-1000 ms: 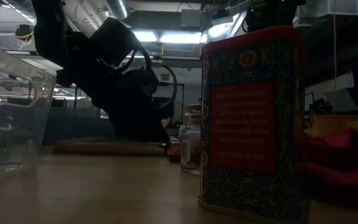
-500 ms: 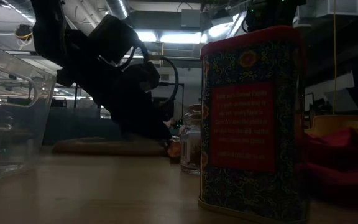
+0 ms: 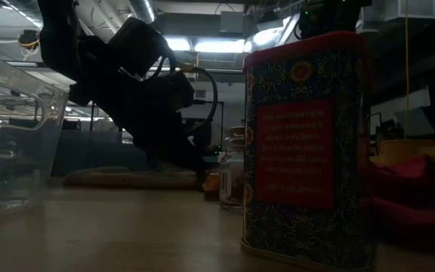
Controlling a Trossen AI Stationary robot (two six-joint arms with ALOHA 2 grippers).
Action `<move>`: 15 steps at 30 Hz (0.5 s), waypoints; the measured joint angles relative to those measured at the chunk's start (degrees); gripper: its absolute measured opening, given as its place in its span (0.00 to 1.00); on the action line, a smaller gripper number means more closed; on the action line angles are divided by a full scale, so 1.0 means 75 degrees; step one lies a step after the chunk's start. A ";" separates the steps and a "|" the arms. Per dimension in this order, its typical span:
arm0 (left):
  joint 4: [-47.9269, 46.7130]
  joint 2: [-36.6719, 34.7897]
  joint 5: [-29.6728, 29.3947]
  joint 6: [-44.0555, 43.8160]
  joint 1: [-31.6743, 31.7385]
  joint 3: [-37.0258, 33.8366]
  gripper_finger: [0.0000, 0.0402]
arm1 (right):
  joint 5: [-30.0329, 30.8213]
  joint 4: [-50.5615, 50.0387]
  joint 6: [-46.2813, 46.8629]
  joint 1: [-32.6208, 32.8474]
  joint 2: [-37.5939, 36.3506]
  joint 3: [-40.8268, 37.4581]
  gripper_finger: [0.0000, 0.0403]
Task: Sort spices by type
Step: Put the orange seasoning bag into the yellow bin
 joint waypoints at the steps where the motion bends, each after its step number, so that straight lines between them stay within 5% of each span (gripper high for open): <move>1: 0.0057 0.0000 0.0000 0.0014 0.0000 0.0000 0.00 | -0.0053 0.0002 -0.0002 0.0000 0.0000 0.0000 0.35; 15: 0.1044 -0.0012 -0.0003 0.0257 0.0007 0.0148 0.00 | -0.3096 0.1111 0.0003 0.0494 0.0020 -0.0003 0.35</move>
